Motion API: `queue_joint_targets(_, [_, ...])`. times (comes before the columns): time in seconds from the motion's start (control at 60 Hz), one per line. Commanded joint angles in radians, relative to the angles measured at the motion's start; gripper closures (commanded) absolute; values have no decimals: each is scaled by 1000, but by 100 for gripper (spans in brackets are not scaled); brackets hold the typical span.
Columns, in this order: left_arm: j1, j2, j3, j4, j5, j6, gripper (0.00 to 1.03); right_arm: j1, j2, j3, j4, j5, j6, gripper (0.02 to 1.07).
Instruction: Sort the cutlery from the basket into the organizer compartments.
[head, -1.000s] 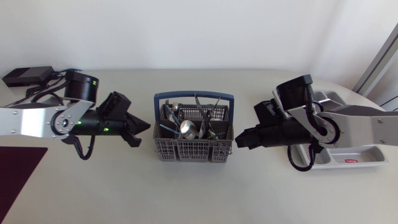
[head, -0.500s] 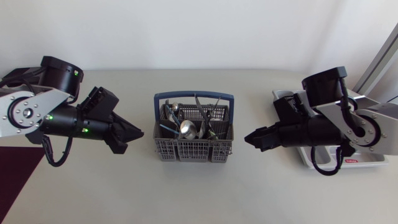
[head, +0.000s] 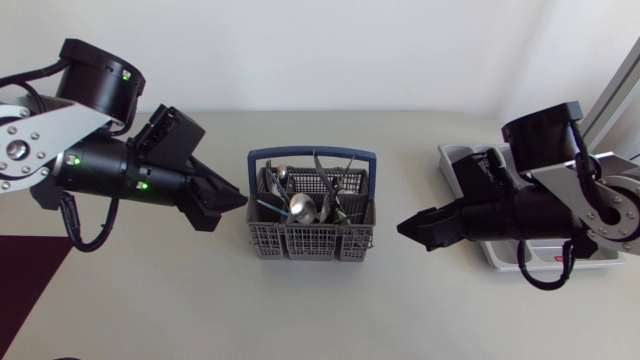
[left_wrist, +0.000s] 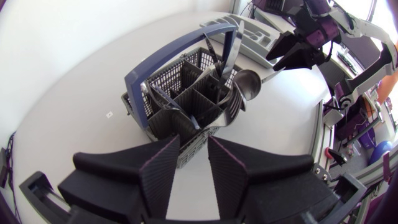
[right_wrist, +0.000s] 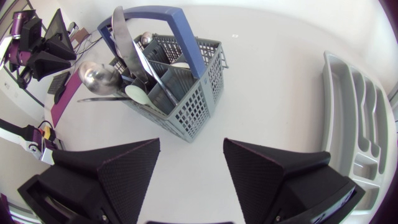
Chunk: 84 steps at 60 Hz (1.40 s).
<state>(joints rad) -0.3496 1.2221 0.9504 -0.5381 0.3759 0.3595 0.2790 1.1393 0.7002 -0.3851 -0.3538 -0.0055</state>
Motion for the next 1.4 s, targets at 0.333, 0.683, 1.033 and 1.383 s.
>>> queue_joint_targets(0.333, [-95,82,129,-62,-144,-80,66,-8,-24,15,-43,-2,-17,27])
queue_joint_targets(0.683, [-131,146,163,-97,-209,-111,66,-17,-41,38,-80,-2,-25,27])
queue_joint_targets(1.033, [-163,183,154,-77,-246,-126,67,-24,-61,39,-98,-2,-28,27])
queue_joint_targets(1.383, [-189,229,143,-26,-298,-134,67,-26,-64,32,-97,-2,-30,27])
